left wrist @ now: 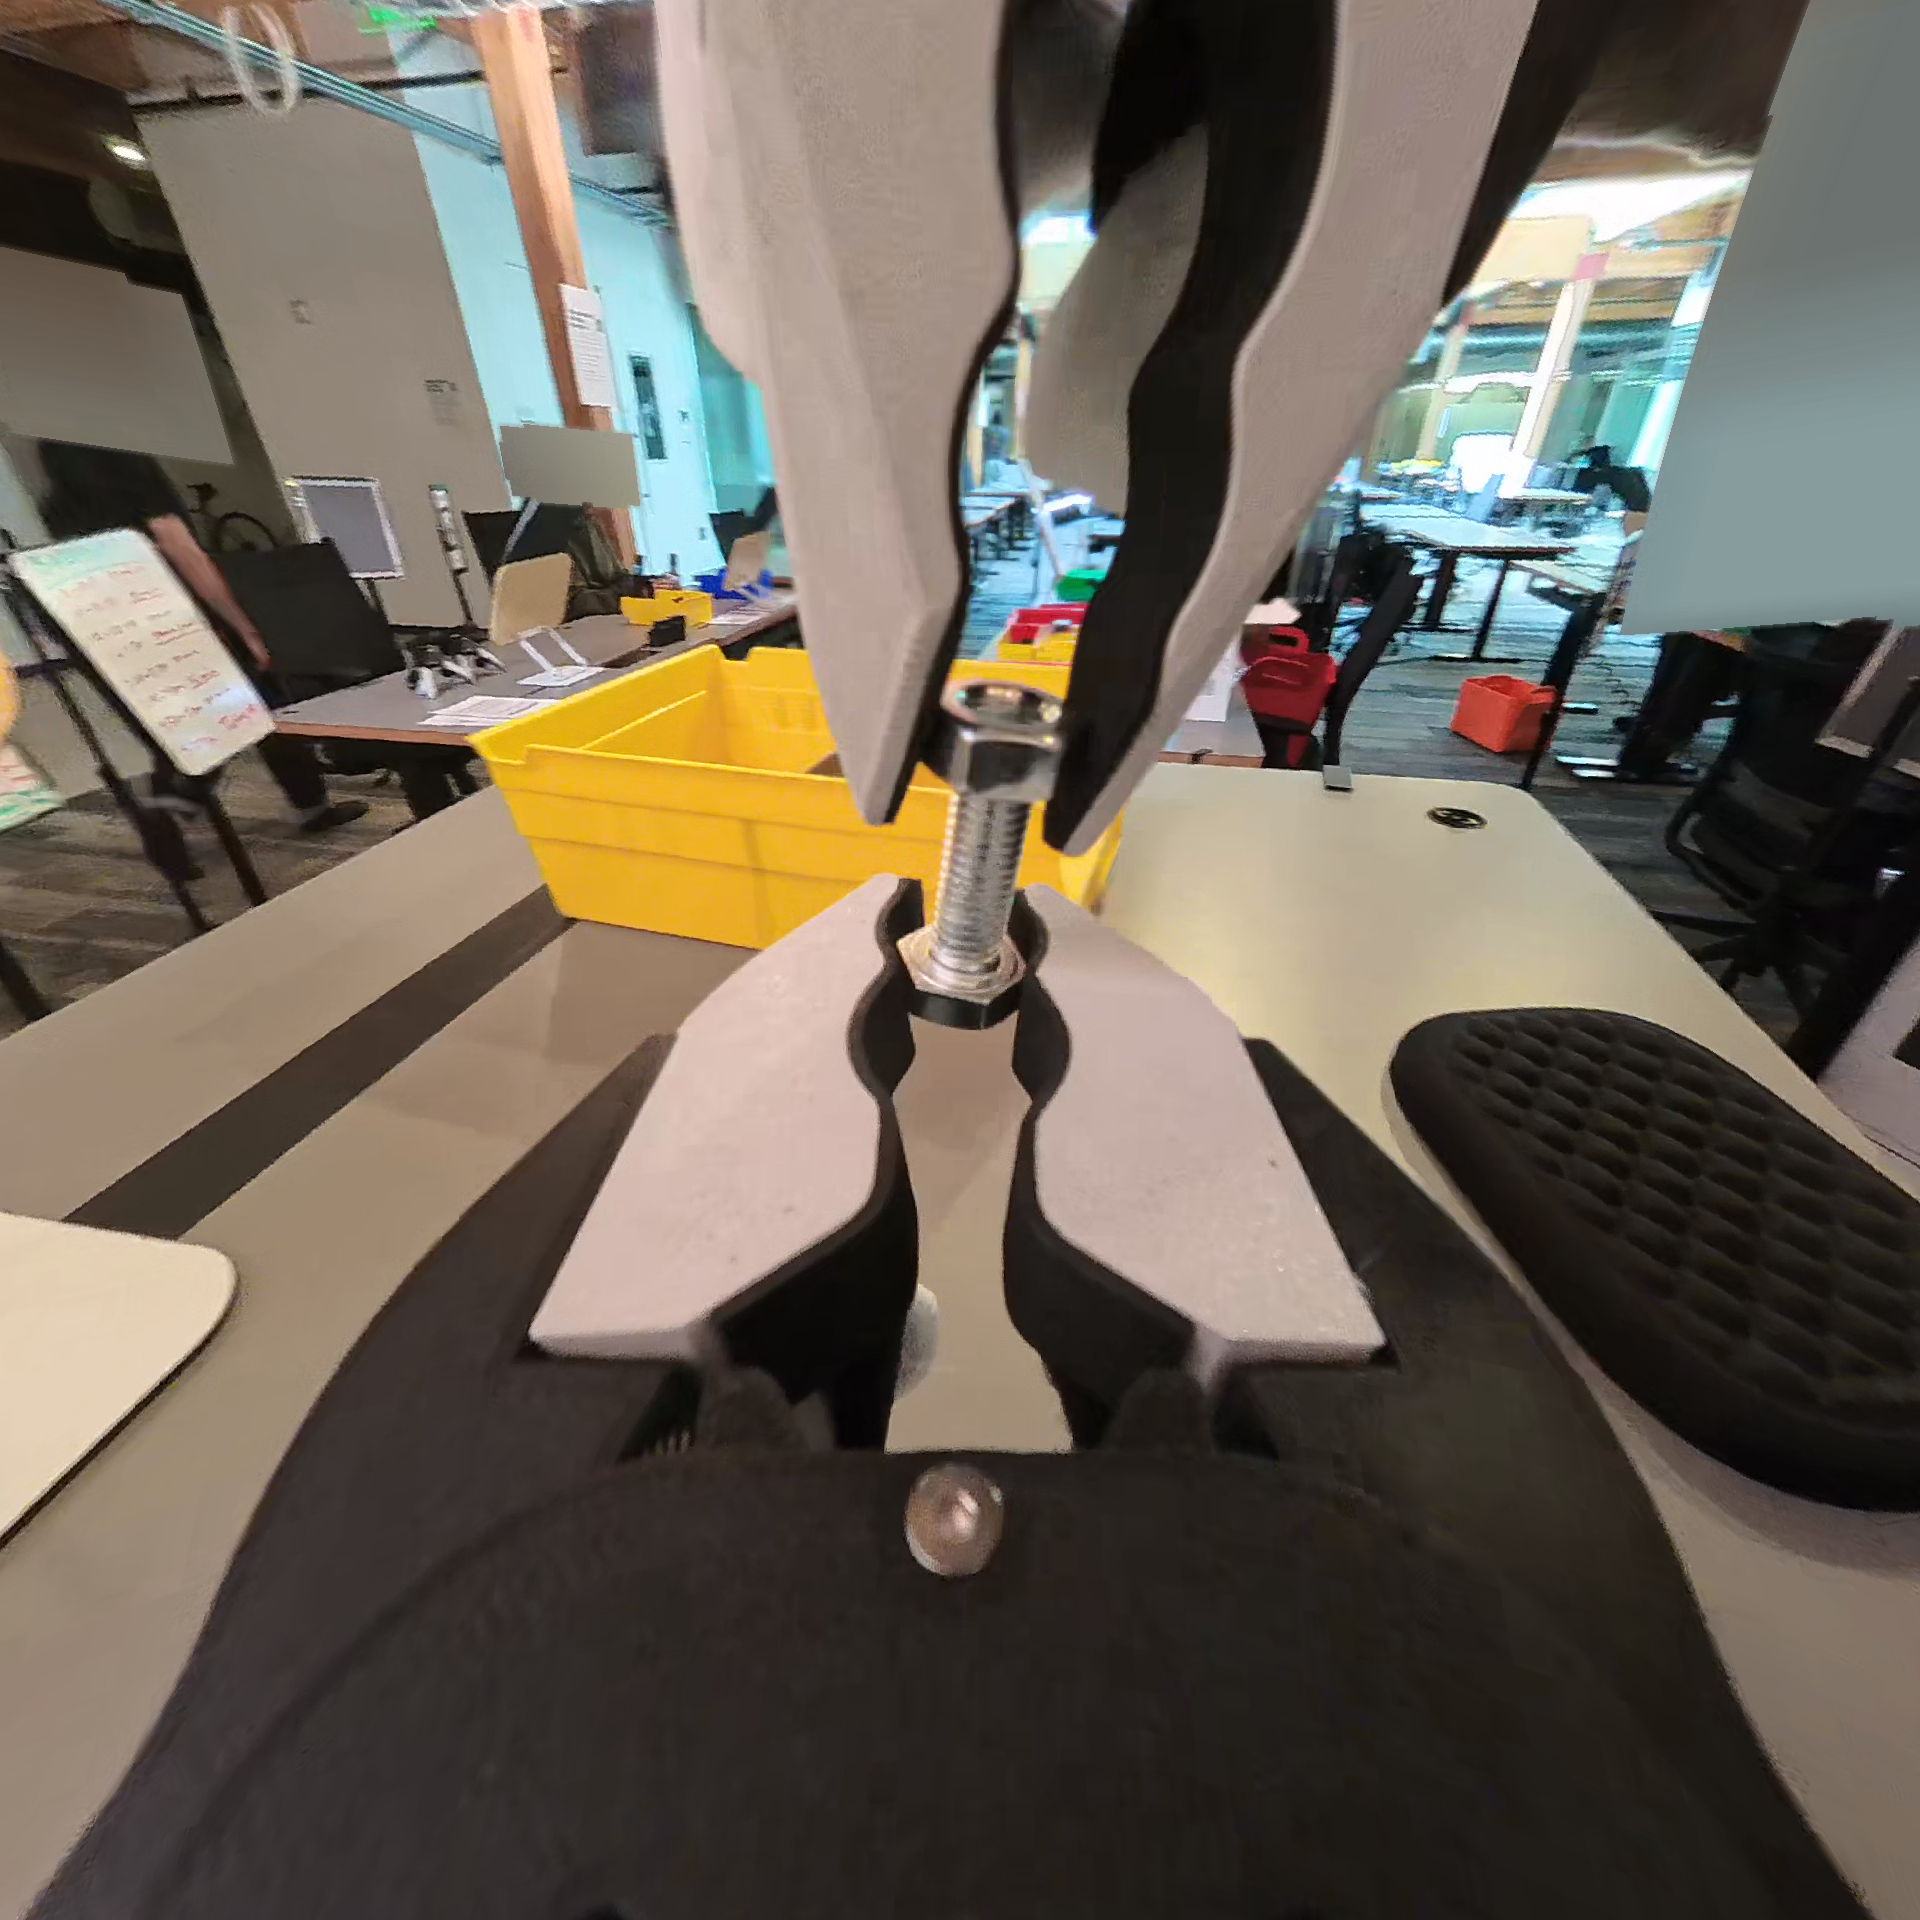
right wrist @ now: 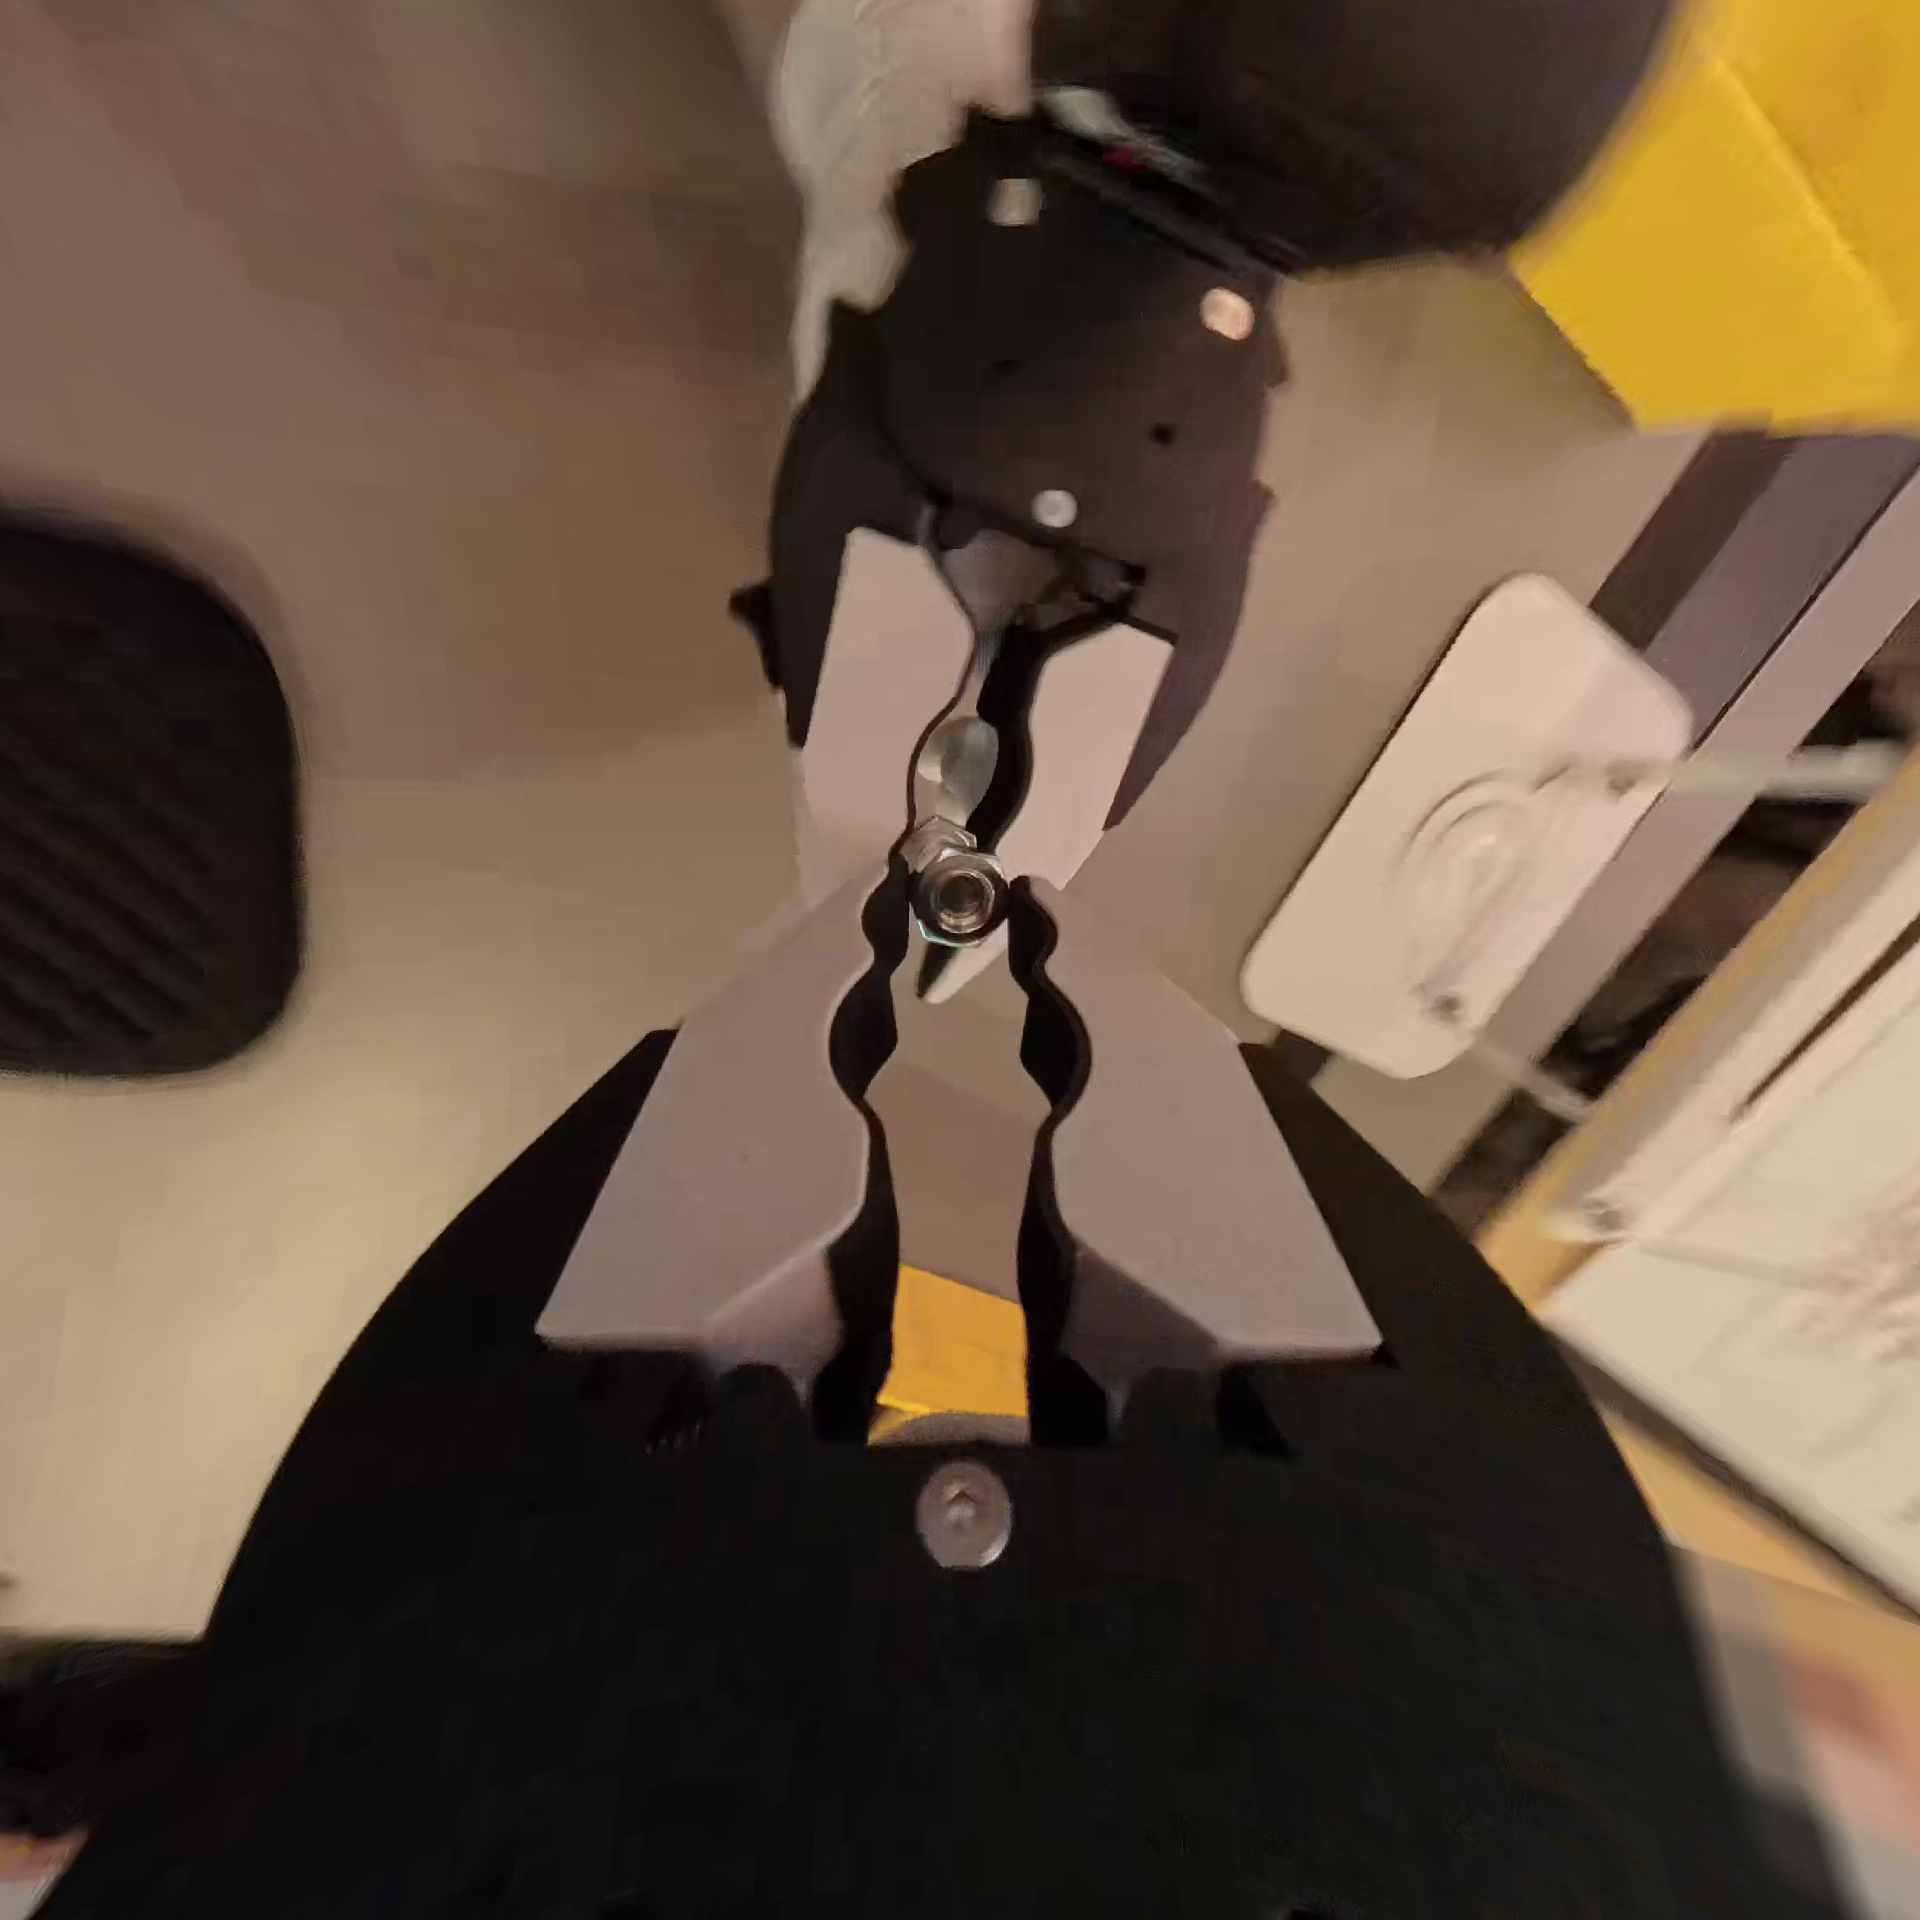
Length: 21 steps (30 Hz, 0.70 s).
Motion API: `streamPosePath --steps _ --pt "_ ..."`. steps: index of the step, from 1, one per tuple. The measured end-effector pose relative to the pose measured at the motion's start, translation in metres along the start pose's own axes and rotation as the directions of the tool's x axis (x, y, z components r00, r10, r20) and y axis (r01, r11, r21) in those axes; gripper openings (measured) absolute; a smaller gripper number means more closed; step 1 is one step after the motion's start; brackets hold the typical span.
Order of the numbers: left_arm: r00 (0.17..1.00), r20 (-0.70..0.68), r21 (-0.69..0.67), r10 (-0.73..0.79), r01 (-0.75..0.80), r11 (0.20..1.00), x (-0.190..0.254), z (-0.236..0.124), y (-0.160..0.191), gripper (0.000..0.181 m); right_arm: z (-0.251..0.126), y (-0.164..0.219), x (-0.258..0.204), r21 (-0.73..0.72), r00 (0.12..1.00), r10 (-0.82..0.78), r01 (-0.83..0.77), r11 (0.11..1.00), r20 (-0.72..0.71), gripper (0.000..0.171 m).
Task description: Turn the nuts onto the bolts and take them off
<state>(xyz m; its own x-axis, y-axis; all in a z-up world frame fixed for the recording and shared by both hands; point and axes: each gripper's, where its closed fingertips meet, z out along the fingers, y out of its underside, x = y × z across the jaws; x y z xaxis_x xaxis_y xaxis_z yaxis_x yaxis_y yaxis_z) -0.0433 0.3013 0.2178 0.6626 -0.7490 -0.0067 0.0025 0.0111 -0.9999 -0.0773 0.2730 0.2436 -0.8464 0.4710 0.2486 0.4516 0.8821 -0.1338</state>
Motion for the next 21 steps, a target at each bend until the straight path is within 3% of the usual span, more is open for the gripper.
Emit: streamPosePath --steps 2,5,7,9,11,14,15,18,21 --pt "1.0 -0.029 -0.002 -0.005 0.005 1.0 0.005 0.001 0.001 0.016 -0.001 0.005 -0.003 -0.108 0.969 -0.246 0.243 0.964 -0.021 0.018" --pt "0.996 -0.08 0.002 -0.027 0.027 1.0 0.011 0.0 0.001 0.016 -0.002 0.009 -0.004 -0.232 0.825 -0.565 0.544 0.806 -0.028 0.018" --pt "0.996 -0.082 0.009 -0.041 0.042 0.999 0.01 0.0 0.001 0.016 -0.002 0.01 -0.002 -0.272 0.794 -0.608 0.58 0.768 -0.025 0.017" --pt "0.997 -0.062 0.019 -0.045 0.046 0.999 0.006 -0.001 -0.001 0.016 -0.003 0.01 0.004 -0.274 0.823 -0.565 0.532 0.802 -0.055 0.018" --pt "0.999 -0.019 0.023 -0.042 0.043 0.999 -0.002 -0.003 -0.002 0.016 -0.008 0.009 0.015 -0.242 0.884 -0.45 0.412 0.878 -0.127 0.035" --pt "0.997 0.06 0.031 -0.054 0.053 0.998 -0.016 -0.006 -0.002 0.015 -0.016 0.008 0.023 -0.07 0.991 -0.012 0.003 0.998 -0.133 0.062" --pt "0.995 0.083 0.031 -0.058 0.055 0.998 -0.021 -0.006 -0.001 0.015 -0.019 0.004 0.025 0.011 0.984 0.139 -0.138 0.99 -0.11 0.058" --pt "0.99 0.135 0.028 -0.048 0.045 0.999 -0.027 -0.007 -0.001 0.015 -0.023 -0.002 0.029 0.18 0.827 0.558 -0.56 0.809 0.068 0.048" --pt "0.987 0.154 0.022 -0.037 0.034 0.999 -0.028 -0.006 0.0 0.015 -0.016 0.007 0.029 0.189 0.714 0.688 -0.699 0.69 0.128 0.042"
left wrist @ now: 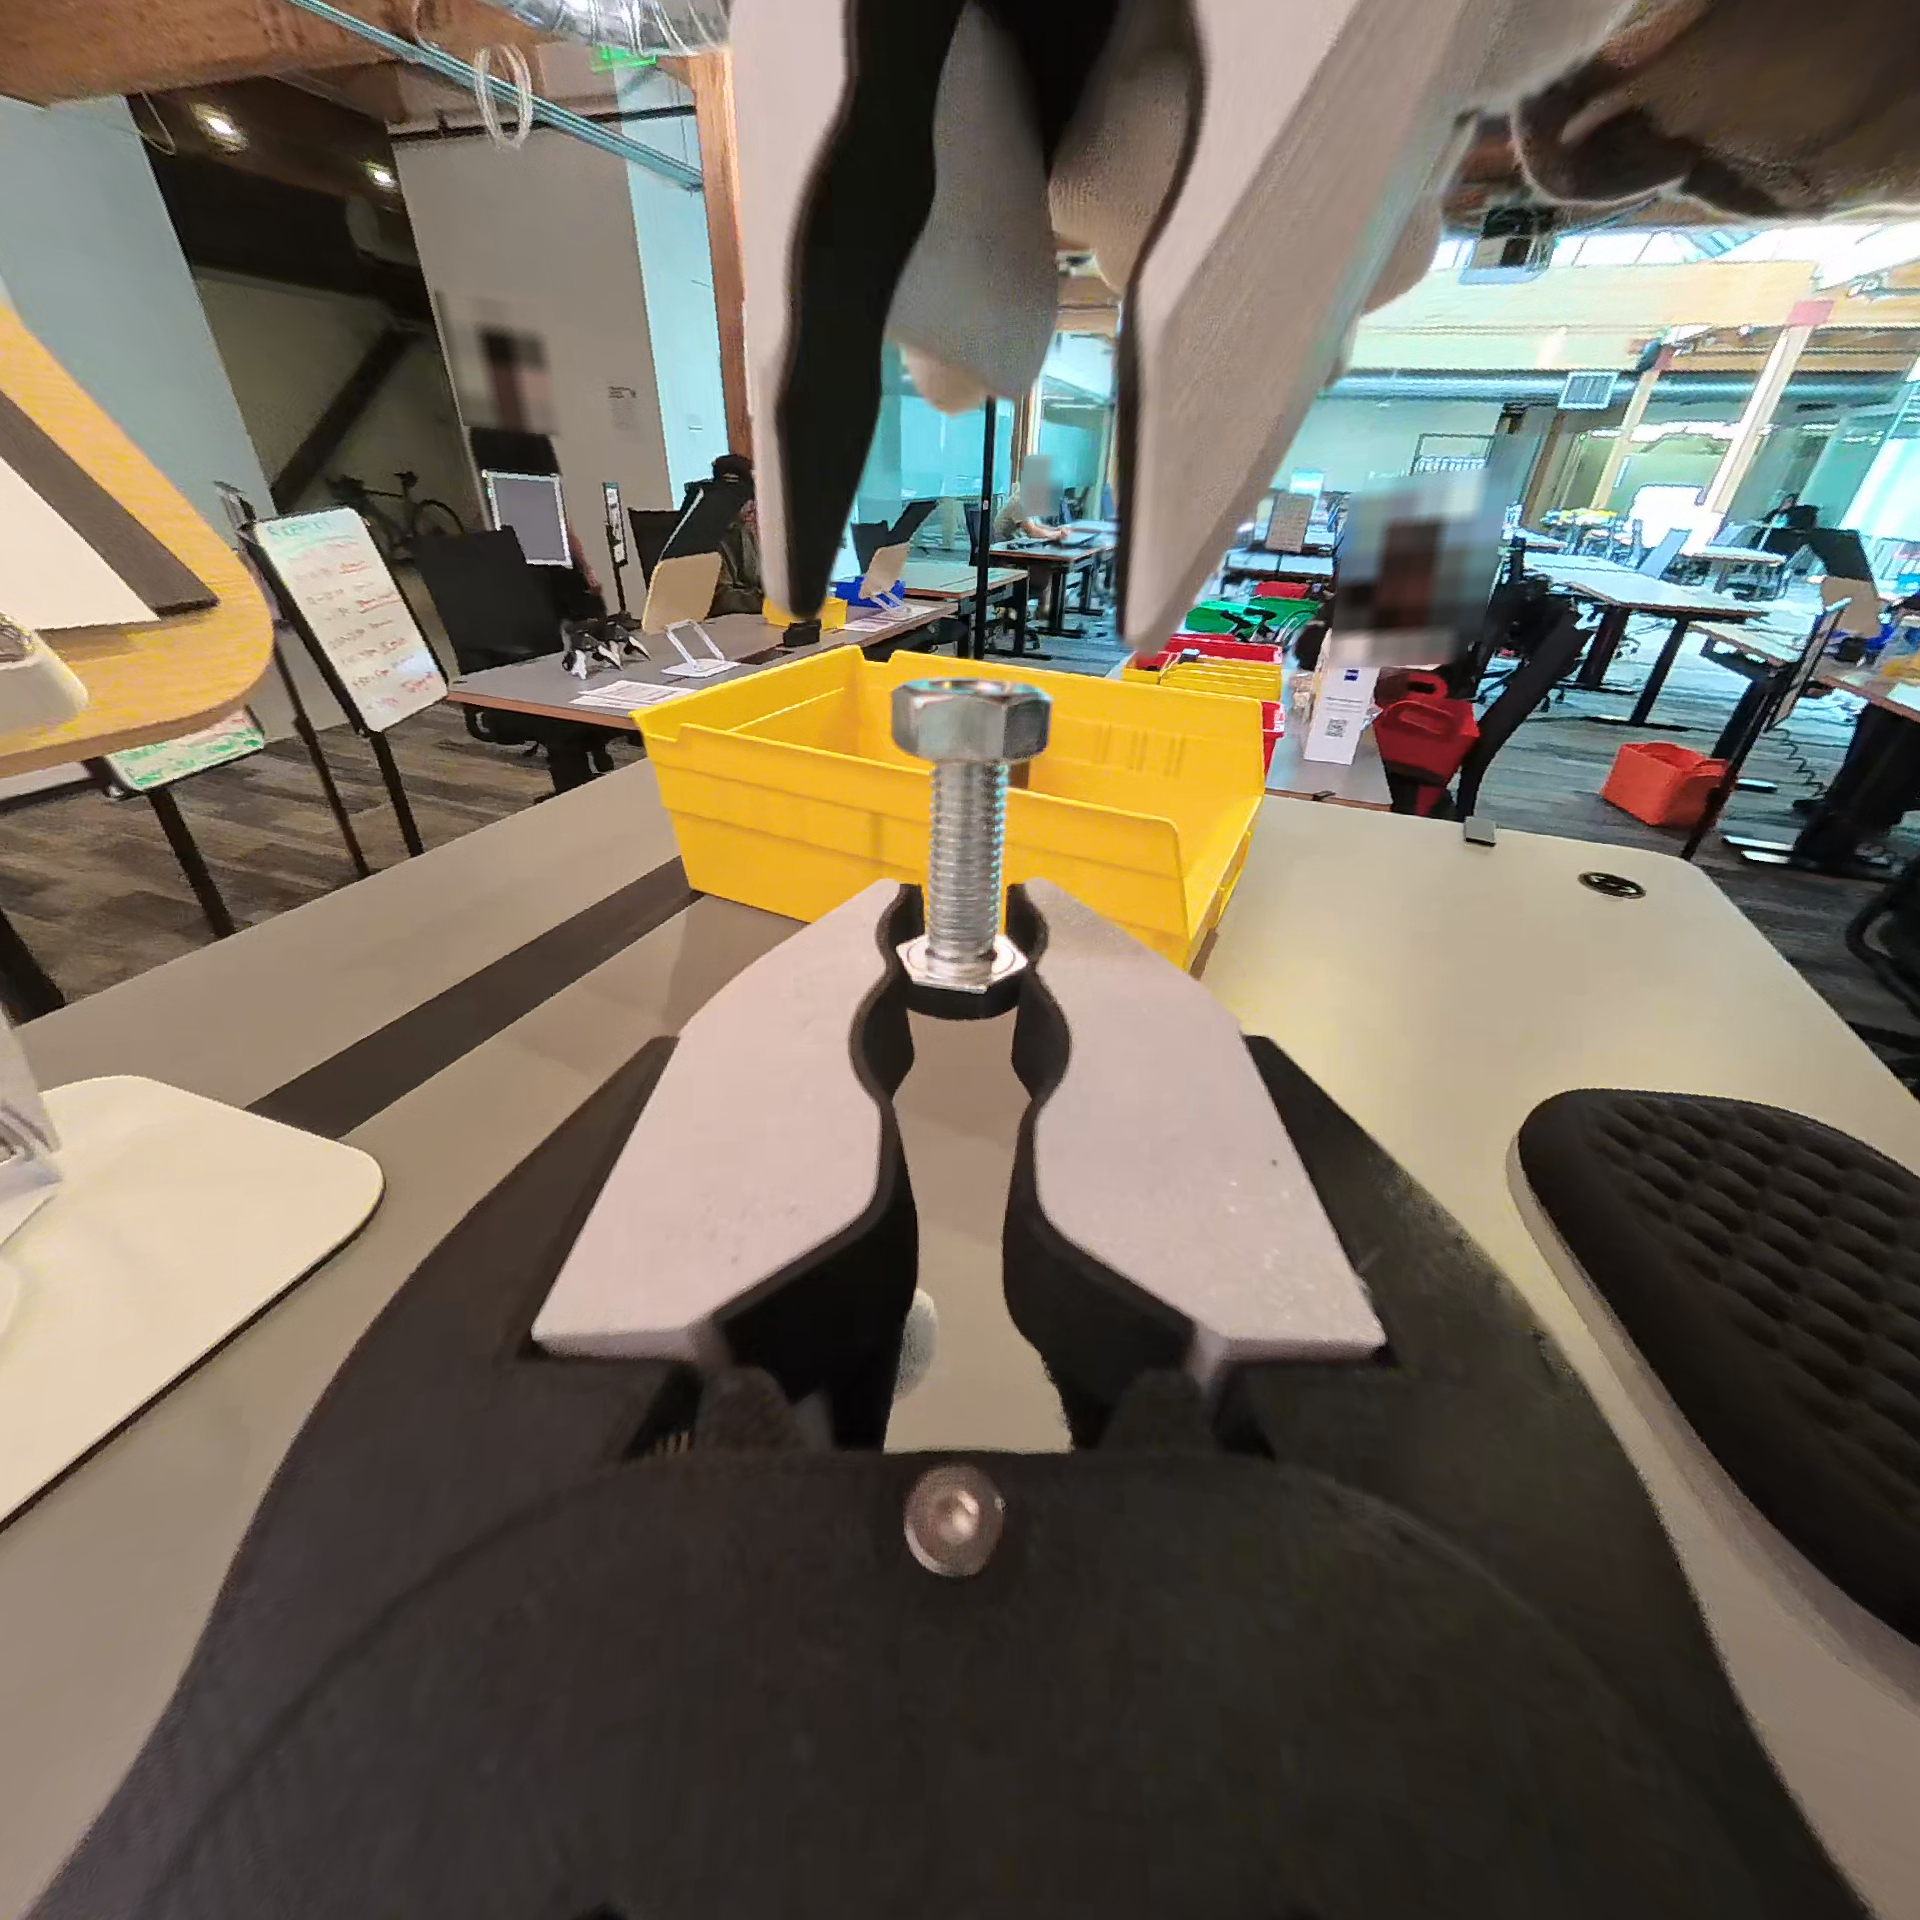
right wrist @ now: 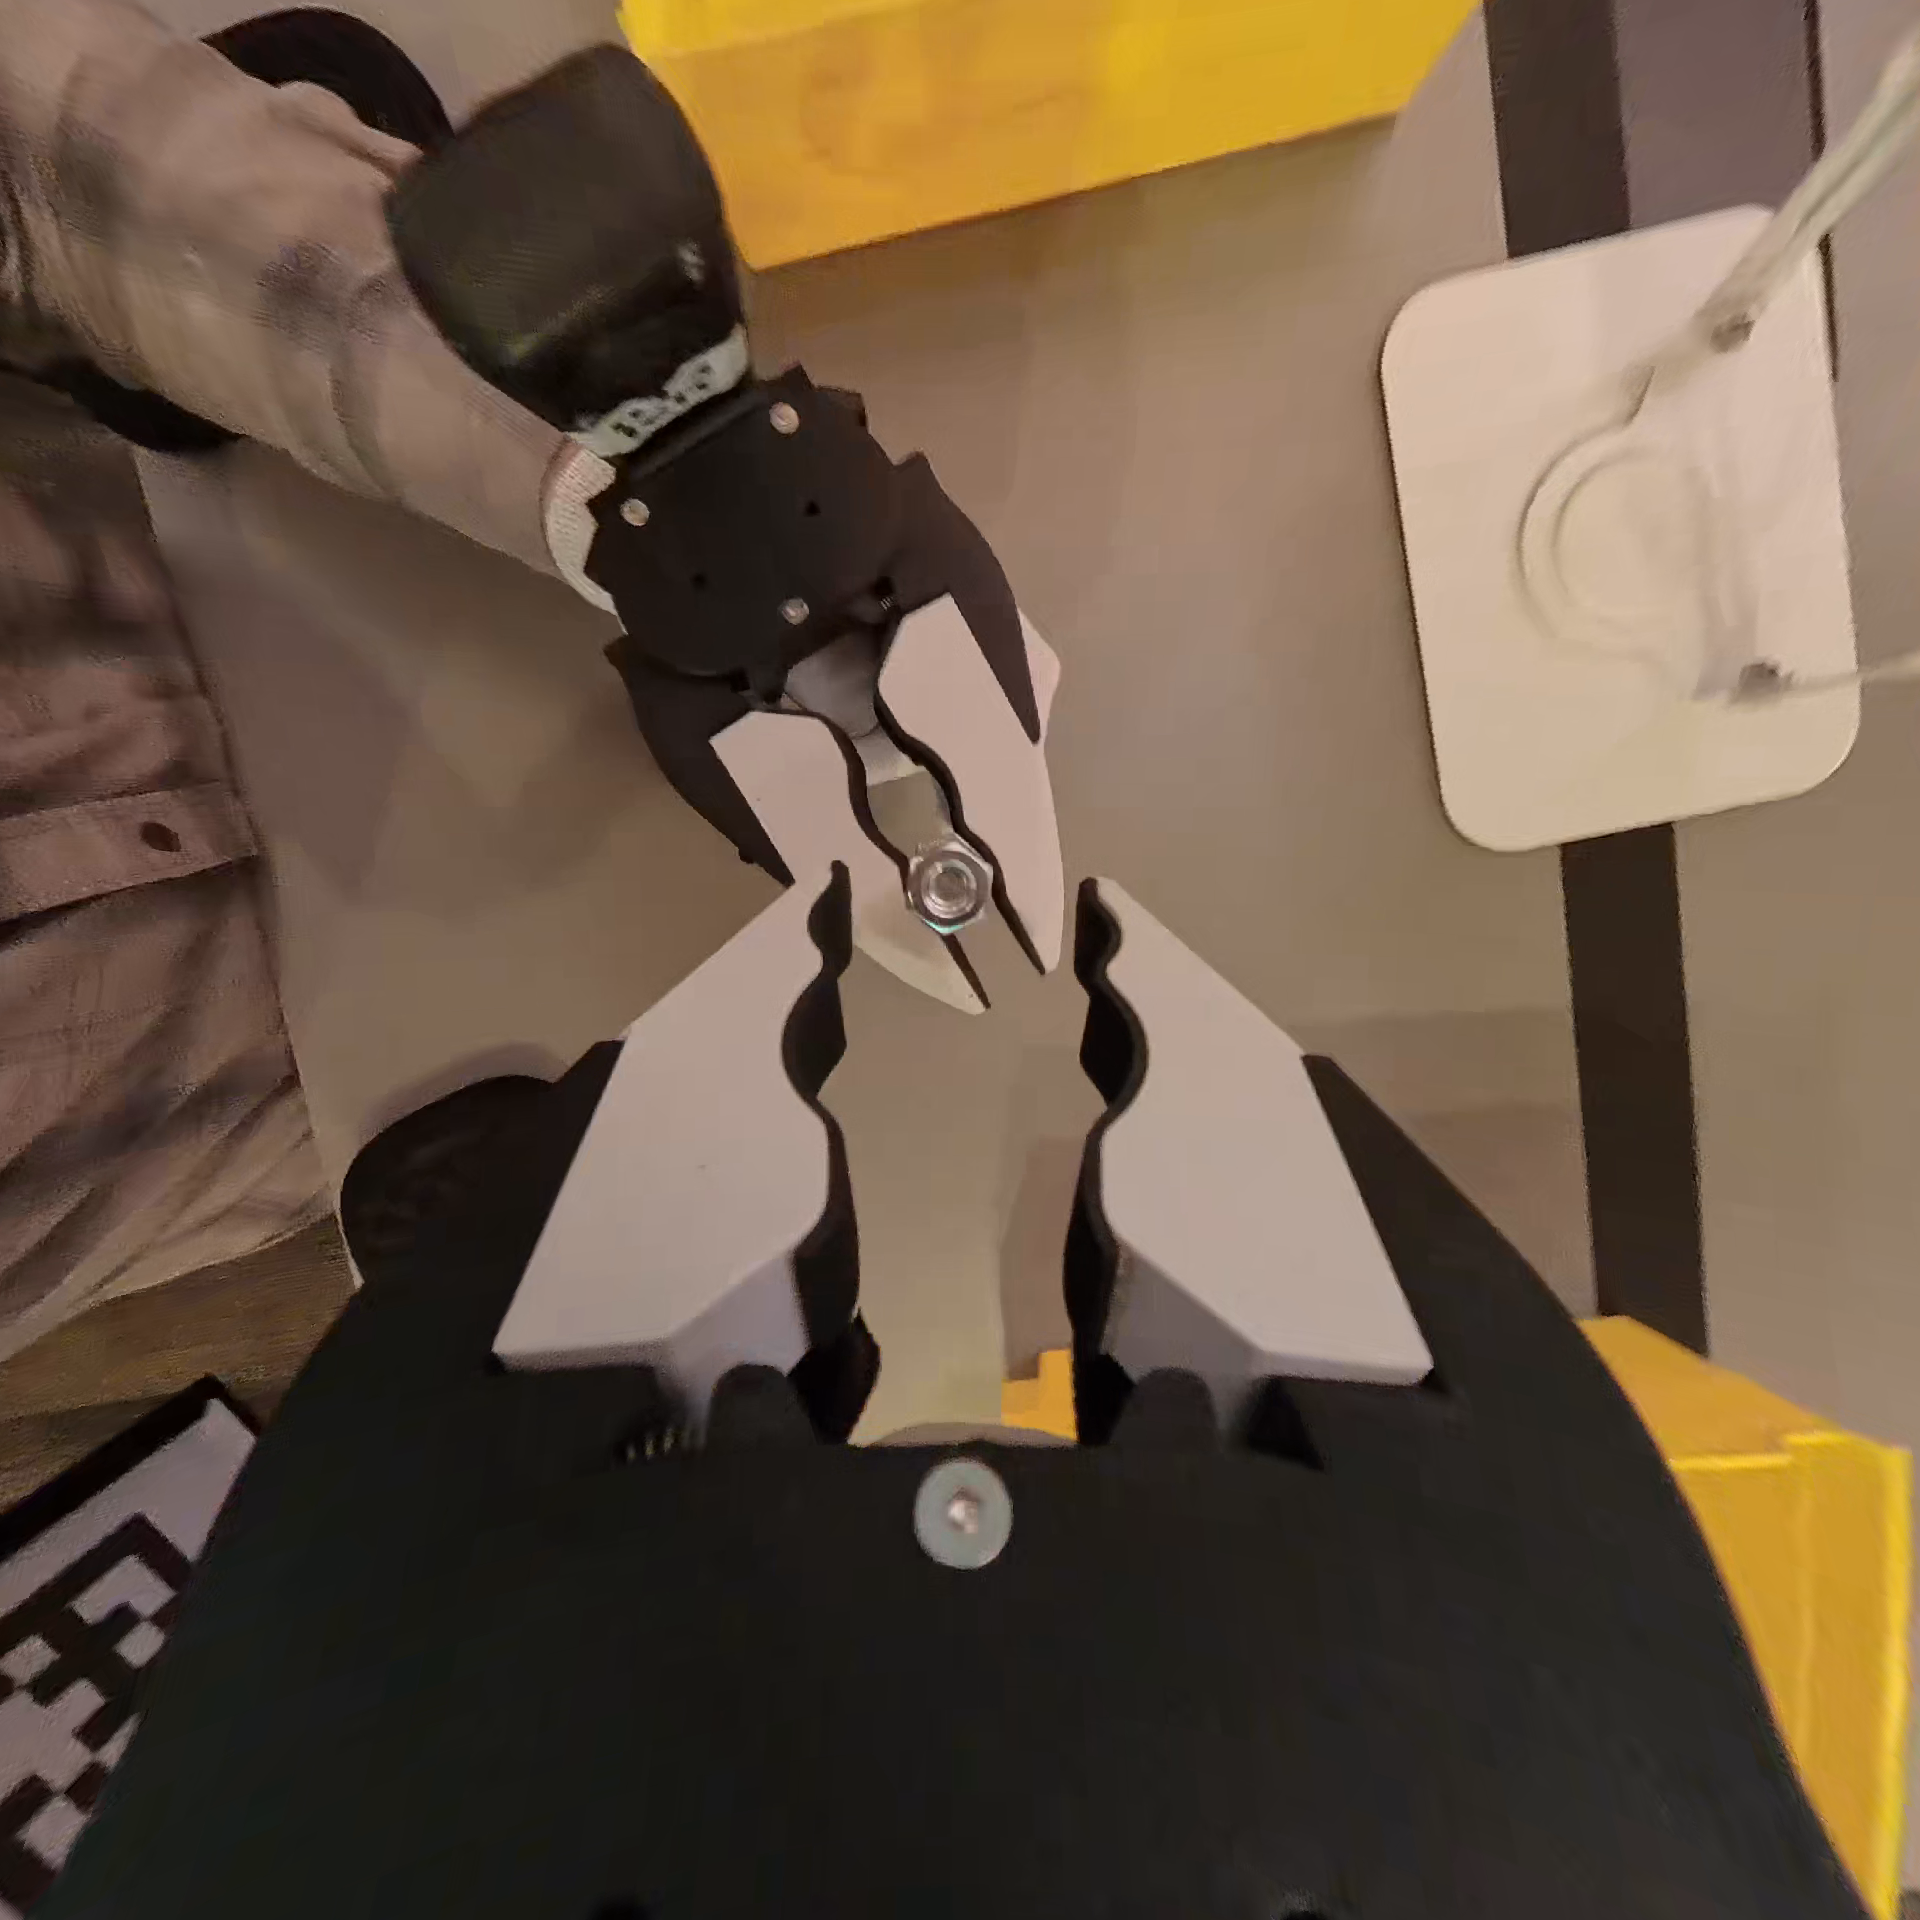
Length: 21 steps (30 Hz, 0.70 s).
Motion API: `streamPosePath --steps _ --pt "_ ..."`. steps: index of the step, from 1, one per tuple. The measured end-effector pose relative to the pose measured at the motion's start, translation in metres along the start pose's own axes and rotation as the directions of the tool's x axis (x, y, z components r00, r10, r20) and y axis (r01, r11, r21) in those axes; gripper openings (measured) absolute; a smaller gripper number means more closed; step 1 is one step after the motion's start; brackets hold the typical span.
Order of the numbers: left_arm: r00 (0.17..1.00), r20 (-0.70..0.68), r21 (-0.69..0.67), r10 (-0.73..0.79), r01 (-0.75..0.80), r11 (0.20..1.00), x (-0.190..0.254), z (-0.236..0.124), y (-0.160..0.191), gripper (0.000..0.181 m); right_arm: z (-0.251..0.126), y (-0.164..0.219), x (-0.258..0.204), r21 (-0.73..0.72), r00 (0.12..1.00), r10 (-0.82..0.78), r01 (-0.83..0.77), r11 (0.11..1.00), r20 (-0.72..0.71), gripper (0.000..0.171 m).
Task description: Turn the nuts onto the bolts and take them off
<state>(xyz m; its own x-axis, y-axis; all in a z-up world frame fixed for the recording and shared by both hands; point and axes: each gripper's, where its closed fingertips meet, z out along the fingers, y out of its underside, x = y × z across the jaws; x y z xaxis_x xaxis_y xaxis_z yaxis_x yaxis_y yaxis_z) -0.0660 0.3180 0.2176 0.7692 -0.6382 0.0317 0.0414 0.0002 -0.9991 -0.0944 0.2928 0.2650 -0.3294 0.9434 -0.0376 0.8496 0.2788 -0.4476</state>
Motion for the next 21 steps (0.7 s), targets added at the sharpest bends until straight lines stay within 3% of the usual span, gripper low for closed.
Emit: streamPosePath --steps 3,7,10,13,15,18,21 --pt "1.0 0.003 -0.006 0.011 -0.011 1.0 0.002 0.001 0.001 0.015 0.01 0.009 0.0 -0.013 0.998 0.067 -0.067 0.998 0.0 0.038" --pt "1.0 0.008 -0.012 0.007 -0.007 1.0 0.001 0.001 0.003 0.015 0.017 0.012 -0.004 -0.007 0.998 0.061 -0.061 0.998 0.008 0.015" --pt "1.0 -0.009 -0.008 0.001 -0.001 1.0 0.003 0.001 0.002 0.015 0.017 0.009 -0.004 -0.006 1.0 -0.012 0.012 1.0 -0.004 0.015" --pt "0.999 -0.041 -0.009 0.004 -0.005 1.0 0.008 0.001 0.002 0.015 0.017 0.011 -0.009 -0.052 0.979 -0.205 0.205 0.977 0.0 0.016" --pt "0.997 -0.08 -0.016 0.001 -0.003 1.0 0.014 0.002 0.003 0.015 0.017 0.013 -0.014 -0.106 0.922 -0.386 0.385 0.917 0.011 0.016" --pt "0.991 -0.132 -0.024 0.016 -0.019 1.0 0.024 0.002 0.005 0.015 0.016 0.019 -0.021 -0.192 0.718 -0.695 0.688 0.699 0.043 0.016" --pt "0.987 -0.161 -0.02 -0.012 0.009 1.0 0.026 0.002 0.005 0.016 0.016 0.021 -0.019 -0.275 0.567 -0.821 0.802 0.531 0.066 0.016"
